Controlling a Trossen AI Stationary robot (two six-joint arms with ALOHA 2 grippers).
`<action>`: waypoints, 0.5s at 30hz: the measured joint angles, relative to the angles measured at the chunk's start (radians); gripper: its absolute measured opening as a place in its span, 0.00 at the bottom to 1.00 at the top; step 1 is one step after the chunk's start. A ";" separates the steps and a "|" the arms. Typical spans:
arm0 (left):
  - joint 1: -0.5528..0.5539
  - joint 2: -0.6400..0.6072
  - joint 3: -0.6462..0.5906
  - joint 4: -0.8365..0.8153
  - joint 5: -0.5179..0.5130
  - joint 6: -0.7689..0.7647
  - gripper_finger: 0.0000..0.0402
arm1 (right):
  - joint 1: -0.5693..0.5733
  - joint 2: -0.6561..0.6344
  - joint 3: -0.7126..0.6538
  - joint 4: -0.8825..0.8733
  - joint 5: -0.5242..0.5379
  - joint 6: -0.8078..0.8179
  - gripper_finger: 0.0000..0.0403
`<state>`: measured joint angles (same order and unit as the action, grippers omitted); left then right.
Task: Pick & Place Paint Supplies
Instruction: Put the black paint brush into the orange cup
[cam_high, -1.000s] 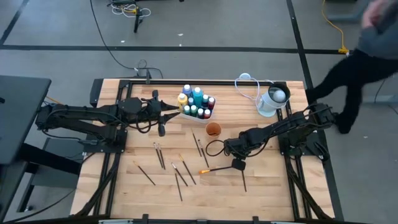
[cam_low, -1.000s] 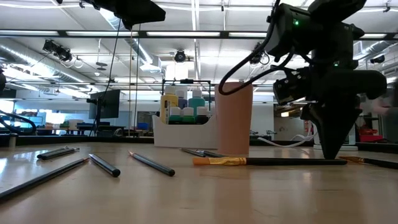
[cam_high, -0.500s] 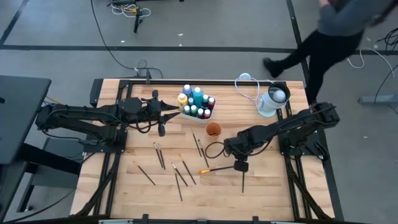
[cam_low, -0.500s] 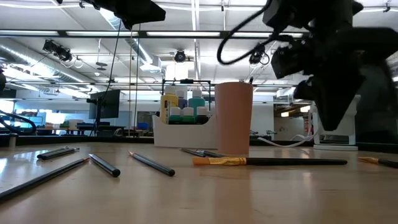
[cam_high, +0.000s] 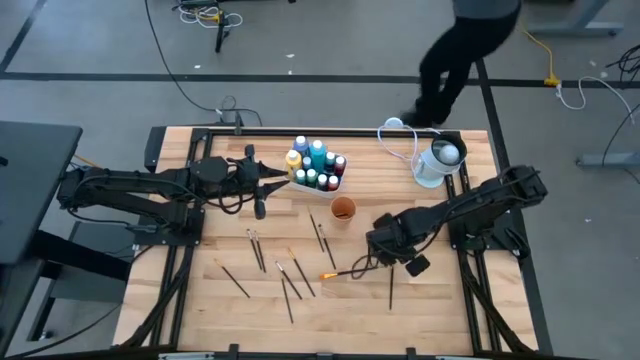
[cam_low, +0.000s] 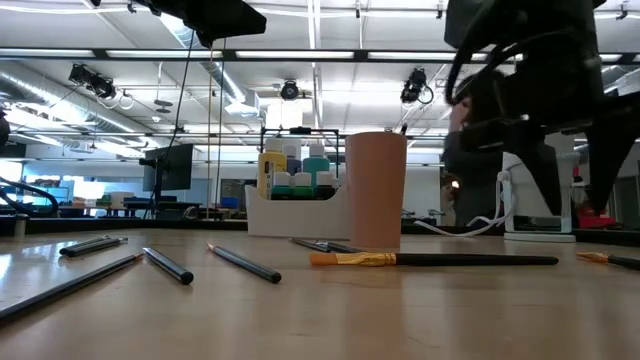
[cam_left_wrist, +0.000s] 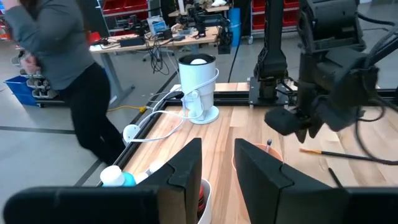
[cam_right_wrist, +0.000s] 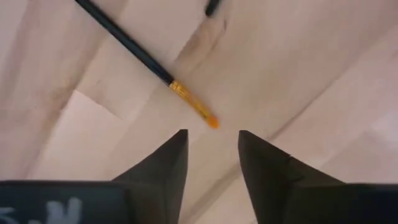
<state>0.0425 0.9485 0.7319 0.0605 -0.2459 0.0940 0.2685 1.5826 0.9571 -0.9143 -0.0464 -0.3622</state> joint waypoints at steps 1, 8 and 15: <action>0.000 0.000 0.000 0.000 0.000 0.000 0.26 | 0.007 0.000 -0.005 0.018 0.011 -0.027 0.38; 0.000 0.000 0.000 -0.001 0.000 0.000 0.26 | 0.055 0.000 -0.075 0.139 0.012 -0.137 0.43; 0.000 0.000 0.000 0.000 0.000 0.000 0.26 | 0.070 0.000 -0.175 0.229 0.055 -0.208 0.40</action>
<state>0.0428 0.9485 0.7319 0.0601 -0.2459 0.0937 0.3386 1.5826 0.7823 -0.6853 0.0084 -0.5698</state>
